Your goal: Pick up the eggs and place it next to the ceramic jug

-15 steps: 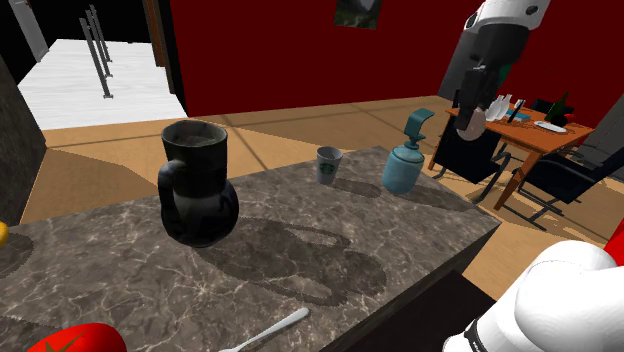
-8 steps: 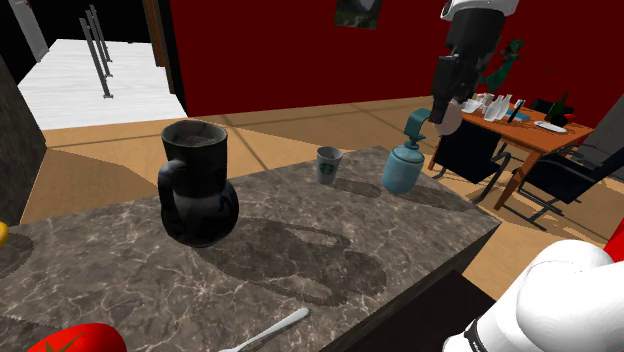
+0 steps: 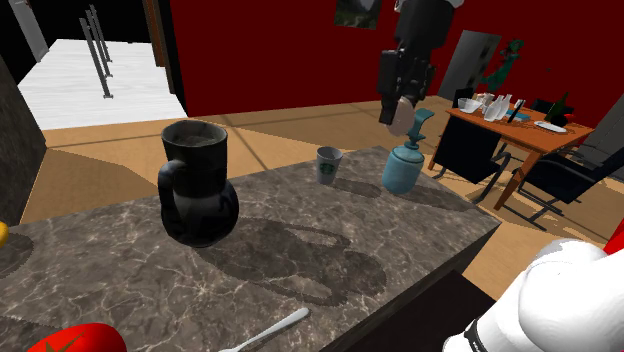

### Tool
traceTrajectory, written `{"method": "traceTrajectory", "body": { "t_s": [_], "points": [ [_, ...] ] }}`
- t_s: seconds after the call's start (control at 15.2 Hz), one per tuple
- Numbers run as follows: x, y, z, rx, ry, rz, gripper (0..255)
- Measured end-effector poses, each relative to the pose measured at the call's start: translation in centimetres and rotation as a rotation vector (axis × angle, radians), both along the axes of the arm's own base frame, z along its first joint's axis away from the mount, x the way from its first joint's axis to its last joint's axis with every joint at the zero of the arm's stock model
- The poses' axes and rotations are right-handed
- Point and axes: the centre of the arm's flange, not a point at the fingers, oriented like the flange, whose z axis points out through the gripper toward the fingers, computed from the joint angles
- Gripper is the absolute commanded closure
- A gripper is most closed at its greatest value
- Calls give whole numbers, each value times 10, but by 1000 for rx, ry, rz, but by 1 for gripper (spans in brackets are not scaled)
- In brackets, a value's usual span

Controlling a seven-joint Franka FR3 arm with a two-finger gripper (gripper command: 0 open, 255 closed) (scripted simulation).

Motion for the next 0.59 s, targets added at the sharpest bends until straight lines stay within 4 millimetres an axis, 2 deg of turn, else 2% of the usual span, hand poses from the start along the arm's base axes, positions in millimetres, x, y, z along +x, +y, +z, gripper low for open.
{"method": "traceTrajectory", "body": {
  "t_s": [0.59],
  "points": [
    [39, 114, -3, 0, -1, 0, 255]
  ]
}}
